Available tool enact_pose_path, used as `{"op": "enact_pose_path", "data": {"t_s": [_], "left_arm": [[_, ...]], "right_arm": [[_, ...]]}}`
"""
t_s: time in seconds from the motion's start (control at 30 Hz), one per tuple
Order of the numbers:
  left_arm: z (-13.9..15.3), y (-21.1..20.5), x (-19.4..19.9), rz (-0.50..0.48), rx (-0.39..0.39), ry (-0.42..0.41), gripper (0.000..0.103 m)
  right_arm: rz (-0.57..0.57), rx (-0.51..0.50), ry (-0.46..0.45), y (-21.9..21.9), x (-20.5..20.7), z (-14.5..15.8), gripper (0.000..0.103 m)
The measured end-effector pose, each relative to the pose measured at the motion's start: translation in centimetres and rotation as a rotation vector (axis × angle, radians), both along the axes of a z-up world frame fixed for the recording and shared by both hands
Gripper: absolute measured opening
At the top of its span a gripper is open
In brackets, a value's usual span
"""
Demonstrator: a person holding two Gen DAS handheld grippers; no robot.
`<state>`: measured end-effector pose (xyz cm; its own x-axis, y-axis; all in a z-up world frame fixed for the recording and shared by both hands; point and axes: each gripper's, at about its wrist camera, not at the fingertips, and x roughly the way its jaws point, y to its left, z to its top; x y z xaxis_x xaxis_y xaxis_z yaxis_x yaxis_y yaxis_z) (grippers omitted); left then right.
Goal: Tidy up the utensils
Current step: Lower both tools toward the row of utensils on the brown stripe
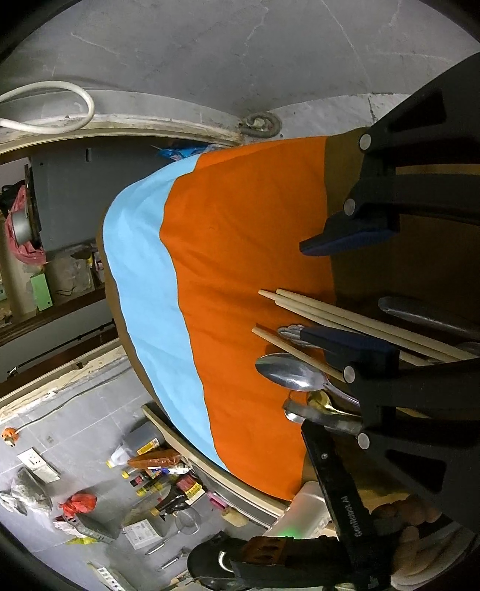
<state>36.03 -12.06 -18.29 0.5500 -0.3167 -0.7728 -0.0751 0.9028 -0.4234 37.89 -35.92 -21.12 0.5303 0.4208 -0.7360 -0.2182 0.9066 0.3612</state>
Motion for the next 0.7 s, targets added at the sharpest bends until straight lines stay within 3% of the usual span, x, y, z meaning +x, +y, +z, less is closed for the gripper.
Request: {"op": "enact_pose_path", "data": {"t_s": [0.1, 0.3, 0.7], "left_arm": [[-0.1, 0.5, -0.4, 0.011, -0.052, 0.014, 0.007], [-0.2, 0.6, -0.9, 0.008, -0.106, 0.027, 0.006], [-0.5, 0.9, -0.7, 0.016, -0.126, 0.080, 0.006]], "right_arm": [[0.009, 0.004, 0.014, -0.1, -0.1, -0.3, 0.035], [0.035, 0.014, 0.035, 0.0, 0.0, -0.7, 0.022], [0.072, 0.061, 0.071, 0.3, -0.5, -1.2, 0.013]]}}
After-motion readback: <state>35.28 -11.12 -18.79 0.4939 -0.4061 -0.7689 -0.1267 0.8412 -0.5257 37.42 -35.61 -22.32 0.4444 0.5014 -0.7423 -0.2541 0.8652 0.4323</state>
